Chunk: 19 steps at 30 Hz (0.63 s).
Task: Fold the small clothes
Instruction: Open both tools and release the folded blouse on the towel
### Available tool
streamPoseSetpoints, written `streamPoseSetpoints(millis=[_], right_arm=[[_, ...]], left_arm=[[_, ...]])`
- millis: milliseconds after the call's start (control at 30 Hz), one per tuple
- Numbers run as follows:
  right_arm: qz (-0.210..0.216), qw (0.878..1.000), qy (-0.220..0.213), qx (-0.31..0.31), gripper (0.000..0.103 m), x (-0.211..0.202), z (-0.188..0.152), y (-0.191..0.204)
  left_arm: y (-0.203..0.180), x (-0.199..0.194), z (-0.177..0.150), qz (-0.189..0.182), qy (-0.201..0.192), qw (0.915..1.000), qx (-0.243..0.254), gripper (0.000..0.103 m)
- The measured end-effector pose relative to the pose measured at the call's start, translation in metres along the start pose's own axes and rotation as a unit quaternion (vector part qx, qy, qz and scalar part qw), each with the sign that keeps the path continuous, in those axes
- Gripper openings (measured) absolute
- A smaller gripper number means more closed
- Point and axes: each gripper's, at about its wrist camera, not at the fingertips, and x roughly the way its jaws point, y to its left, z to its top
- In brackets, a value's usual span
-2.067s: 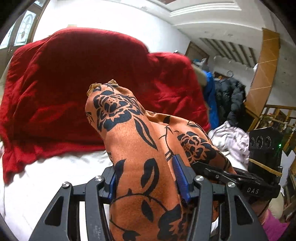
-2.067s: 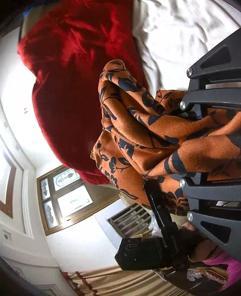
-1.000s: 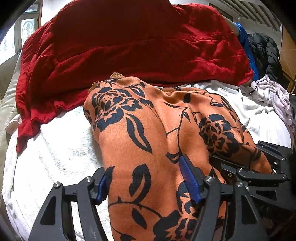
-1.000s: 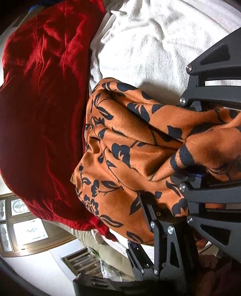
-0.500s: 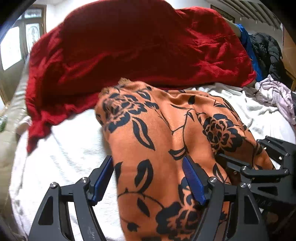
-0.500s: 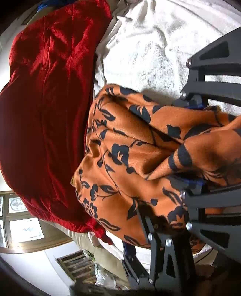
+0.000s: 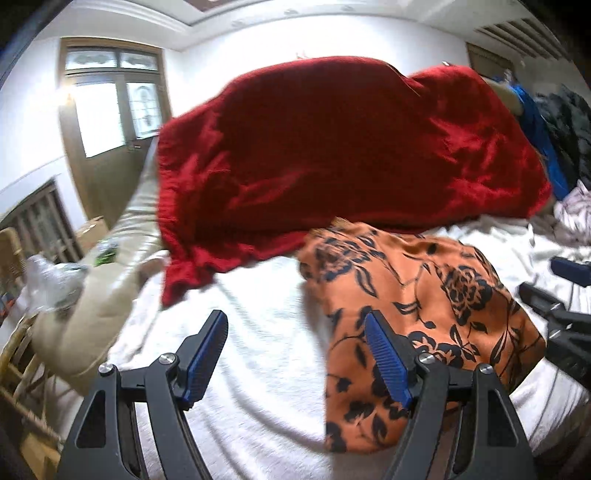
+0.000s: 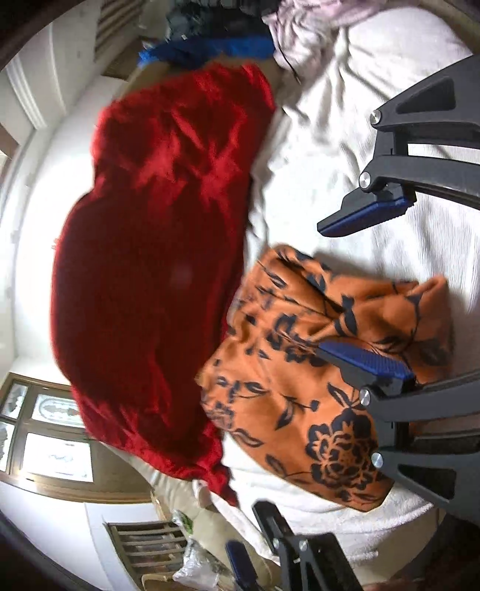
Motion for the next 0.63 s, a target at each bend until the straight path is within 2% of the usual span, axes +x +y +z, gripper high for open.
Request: streamPoseSetpoints(millis=[67, 300, 633], right_arm=[[-0.009, 1.000, -0.010, 0.001, 0.063, -0.013, 0.002, -0.004], [-0.007, 1.000, -0.020, 0.004, 0.064, -0.037, 0.005, -0.014], [0.002, 1.000, -0.014, -0.008, 0.064, -0.024, 0.007, -0.008]], left_arm=[[0.006, -0.009, 0.000, 0.016, -0.002, 0.9998, -0.012, 0.086], [0.024, -0.024, 0.005, 0.043, 0.006, 0.9971, -0.063, 0.087], [0.009, -0.025, 0.007, 0.002, -0.012, 0.9993, -0.034, 0.087]])
